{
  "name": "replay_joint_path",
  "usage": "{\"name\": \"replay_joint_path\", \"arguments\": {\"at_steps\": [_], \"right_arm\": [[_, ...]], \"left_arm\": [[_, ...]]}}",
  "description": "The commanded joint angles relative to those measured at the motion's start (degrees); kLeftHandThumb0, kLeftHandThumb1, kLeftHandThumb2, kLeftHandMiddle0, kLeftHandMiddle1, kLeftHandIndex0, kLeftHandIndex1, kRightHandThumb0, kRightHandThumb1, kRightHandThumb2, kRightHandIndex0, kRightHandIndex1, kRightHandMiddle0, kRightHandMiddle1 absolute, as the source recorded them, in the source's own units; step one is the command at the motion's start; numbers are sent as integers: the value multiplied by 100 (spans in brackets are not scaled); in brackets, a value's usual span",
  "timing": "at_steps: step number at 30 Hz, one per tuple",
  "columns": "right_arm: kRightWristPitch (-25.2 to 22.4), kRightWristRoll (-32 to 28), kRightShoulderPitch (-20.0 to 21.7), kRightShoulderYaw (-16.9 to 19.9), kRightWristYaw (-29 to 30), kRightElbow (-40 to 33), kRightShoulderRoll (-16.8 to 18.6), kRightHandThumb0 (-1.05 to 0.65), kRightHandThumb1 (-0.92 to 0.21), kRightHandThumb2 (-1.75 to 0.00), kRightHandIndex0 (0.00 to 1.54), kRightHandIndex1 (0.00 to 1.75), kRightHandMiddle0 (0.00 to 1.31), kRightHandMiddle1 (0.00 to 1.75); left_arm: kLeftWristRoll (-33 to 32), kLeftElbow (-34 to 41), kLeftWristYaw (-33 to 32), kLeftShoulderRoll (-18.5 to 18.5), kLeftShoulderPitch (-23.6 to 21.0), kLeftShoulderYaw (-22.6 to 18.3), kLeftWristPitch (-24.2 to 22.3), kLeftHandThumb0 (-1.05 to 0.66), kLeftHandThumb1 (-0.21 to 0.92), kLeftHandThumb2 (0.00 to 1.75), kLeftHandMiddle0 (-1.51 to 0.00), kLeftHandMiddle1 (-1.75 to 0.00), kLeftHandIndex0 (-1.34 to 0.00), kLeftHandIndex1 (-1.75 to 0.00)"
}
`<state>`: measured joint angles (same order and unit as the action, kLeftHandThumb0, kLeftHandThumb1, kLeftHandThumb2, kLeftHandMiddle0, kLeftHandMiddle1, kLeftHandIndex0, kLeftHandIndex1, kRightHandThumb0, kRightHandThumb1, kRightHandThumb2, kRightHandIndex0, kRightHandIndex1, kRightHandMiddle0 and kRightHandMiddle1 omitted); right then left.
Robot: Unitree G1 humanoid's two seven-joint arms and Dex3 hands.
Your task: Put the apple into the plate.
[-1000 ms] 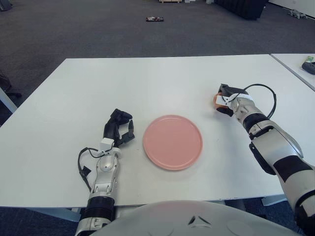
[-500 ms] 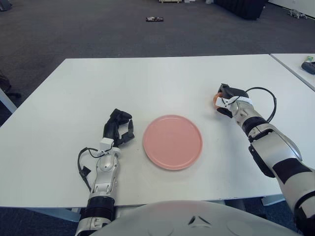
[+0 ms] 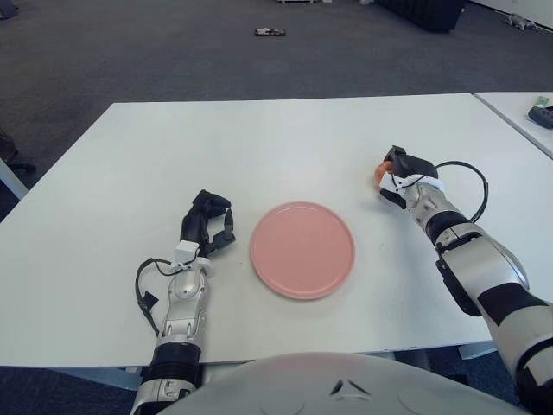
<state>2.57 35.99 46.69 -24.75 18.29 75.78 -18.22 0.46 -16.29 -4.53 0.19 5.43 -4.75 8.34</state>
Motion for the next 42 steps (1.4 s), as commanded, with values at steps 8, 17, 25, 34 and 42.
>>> {"name": "replay_joint_path", "arguments": {"at_steps": [8,17,25,34,42], "right_arm": [[201,-322,99,298,153,-317,100,0,6,-171,94,163,65,175],[552,-506,-20,500,146,-923,17,0,6,-171,94,163,65,175],[1010,-536,-640,588,-50,-2510,-124,0,6,-170,95,160,66,175],[1046,-748,-1334,767,-660,-4238,-171,0,7,-172,96,161,67,175],[1237,-706,-1986,765,-1186,-5946,-210,0,8,-174,95,165,67,175]], "left_arm": [[13,-232,-3,-10,112,10,-243,-43,48,113,-88,-175,-48,-175],[27,-245,13,4,114,25,-204,-43,48,113,-89,-175,-48,-175],[-9,-270,-17,-41,91,2,-254,-43,48,113,-88,-175,-48,-175],[-15,-312,2,-46,80,-9,-210,-43,48,113,-86,-175,-48,-175],[15,-357,4,-26,73,2,-174,-43,48,113,-88,-175,-48,-175]]}}
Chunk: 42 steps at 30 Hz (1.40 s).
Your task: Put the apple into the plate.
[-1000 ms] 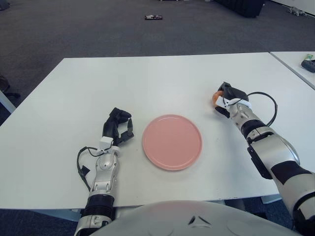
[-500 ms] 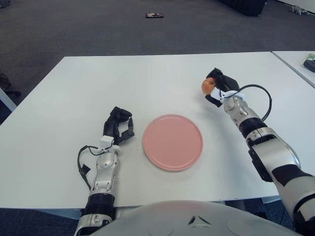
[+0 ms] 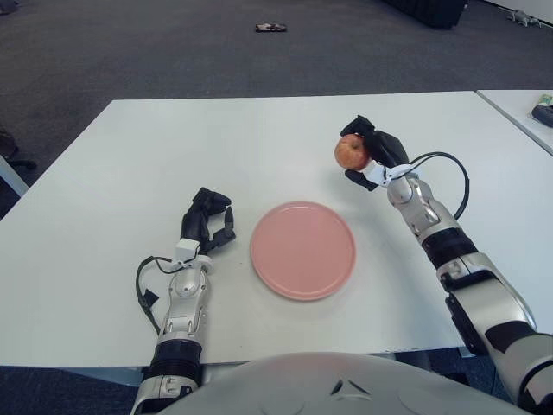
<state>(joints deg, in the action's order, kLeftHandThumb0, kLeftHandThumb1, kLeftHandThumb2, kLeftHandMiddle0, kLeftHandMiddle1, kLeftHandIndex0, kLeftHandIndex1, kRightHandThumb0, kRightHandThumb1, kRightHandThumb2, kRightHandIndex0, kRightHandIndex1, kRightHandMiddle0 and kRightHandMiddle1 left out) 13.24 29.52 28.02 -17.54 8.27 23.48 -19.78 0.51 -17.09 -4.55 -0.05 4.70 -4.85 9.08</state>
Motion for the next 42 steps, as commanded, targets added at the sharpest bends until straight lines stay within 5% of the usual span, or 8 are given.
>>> {"name": "replay_joint_path", "arguments": {"at_steps": [1,14,26,42], "right_arm": [[165,-52,-155,47,-224,-809,-45,0,8,-174,95,166,67,175],[759,-215,-950,-204,-1108,-2006,-28,0,8,-175,95,167,67,175],[212,-616,-1103,-503,-3113,-2893,-308,0,8,-175,95,167,67,175],[977,34,-1149,-995,-3430,-2489,-551,0,8,-175,95,167,67,175]], "left_arm": [[13,-278,2,0,145,13,-249,-43,48,113,-88,-175,-48,-175],[61,-193,-48,-7,191,33,-298,-43,47,113,-91,-175,-48,-175],[24,-241,-23,-2,203,23,-207,-44,45,116,-92,-175,-50,-175],[-51,-246,12,-30,222,12,-161,-44,45,117,-91,-175,-50,-175]]}}
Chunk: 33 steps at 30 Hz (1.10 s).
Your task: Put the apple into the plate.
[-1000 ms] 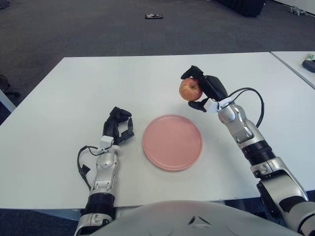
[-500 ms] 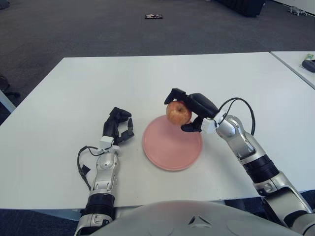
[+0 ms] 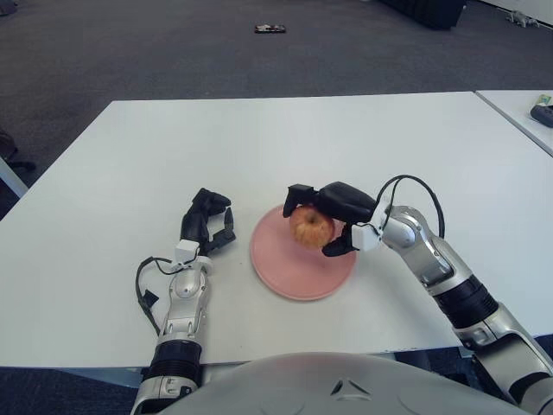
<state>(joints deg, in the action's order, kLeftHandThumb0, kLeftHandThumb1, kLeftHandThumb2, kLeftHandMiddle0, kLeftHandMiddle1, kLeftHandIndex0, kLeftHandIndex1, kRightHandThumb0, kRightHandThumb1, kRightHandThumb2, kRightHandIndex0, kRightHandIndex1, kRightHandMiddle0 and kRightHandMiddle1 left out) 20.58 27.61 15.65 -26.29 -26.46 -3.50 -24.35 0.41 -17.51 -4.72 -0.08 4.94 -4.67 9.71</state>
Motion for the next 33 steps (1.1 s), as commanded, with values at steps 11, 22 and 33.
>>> {"name": "replay_joint_path", "arguments": {"at_steps": [11,22,33], "right_arm": [[833,936,70,-268,557,615,-134,0,7,-172,95,164,66,175],[1049,1271,46,-333,658,727,-187,-1,-12,-153,75,174,56,169],[1607,1434,121,-300,1139,954,-230,-52,-32,-117,2,87,1,101]], "left_arm": [[36,-210,-13,-10,187,17,-238,-43,46,115,-92,-175,-50,-175],[56,-153,-60,-28,199,17,-326,-43,46,115,-92,-175,-49,-175],[16,-196,-59,-45,164,-5,-312,-43,46,115,-89,-175,-50,-175]]}}
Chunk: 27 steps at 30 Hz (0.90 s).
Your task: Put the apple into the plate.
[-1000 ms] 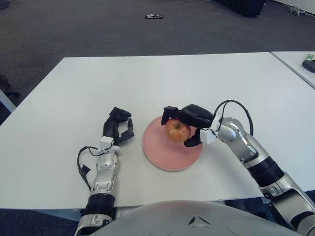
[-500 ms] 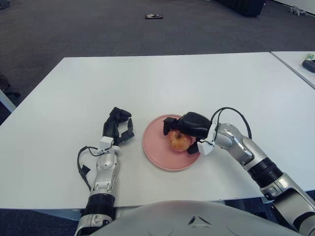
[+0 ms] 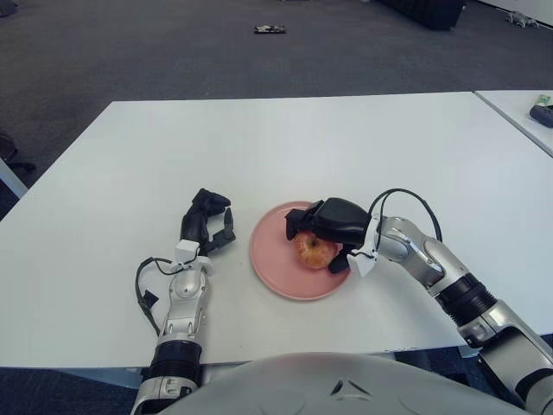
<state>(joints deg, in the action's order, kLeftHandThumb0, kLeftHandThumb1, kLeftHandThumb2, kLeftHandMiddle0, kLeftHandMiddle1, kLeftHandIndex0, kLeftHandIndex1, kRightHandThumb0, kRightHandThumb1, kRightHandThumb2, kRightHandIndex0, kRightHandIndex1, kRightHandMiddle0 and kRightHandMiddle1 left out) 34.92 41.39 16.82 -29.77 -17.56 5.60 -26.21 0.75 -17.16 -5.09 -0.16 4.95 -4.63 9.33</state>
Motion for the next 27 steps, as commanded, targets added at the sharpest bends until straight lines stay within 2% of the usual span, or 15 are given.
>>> {"name": "replay_joint_path", "arguments": {"at_steps": [1,3,5,7,10,16,20,27], "right_arm": [[232,40,-15,66,324,71,-47,-54,-34,-114,1,74,1,92],[294,26,-21,77,402,108,-49,-60,-41,-109,1,51,0,70],[359,-54,-33,95,445,144,-48,-63,-45,-105,0,36,0,56],[427,-201,-42,122,459,189,-34,-68,-53,-99,0,15,0,29],[506,-531,-54,165,381,243,4,-74,-64,-90,0,5,0,9],[555,-973,-70,188,220,287,40,-85,-79,-73,0,0,0,1],[679,-1117,-57,239,329,340,113,-93,-87,-63,0,0,0,0],[931,-1267,-72,402,583,408,263,-102,-92,-63,0,0,0,0]], "left_arm": [[-28,-240,-21,-42,157,-15,-272,-43,46,115,-88,-175,-50,-175],[-37,-250,-22,-48,152,-21,-269,-43,46,116,-88,-175,-50,-175],[-35,-254,-31,-54,152,-25,-259,-43,46,116,-87,-175,-50,-175],[-14,-267,-50,-55,148,-24,-241,-43,45,116,-87,-175,-50,-175],[43,-267,-100,-58,146,-12,-231,-43,45,116,-88,-175,-50,-175],[20,-223,-109,-77,157,-10,-282,-44,45,116,-88,-175,-50,-175],[-93,-182,-71,-128,170,-49,-282,-43,46,115,-86,-175,-49,-175],[-151,-105,-63,-184,204,-81,-278,-43,47,113,-85,-175,-48,-175]]}}
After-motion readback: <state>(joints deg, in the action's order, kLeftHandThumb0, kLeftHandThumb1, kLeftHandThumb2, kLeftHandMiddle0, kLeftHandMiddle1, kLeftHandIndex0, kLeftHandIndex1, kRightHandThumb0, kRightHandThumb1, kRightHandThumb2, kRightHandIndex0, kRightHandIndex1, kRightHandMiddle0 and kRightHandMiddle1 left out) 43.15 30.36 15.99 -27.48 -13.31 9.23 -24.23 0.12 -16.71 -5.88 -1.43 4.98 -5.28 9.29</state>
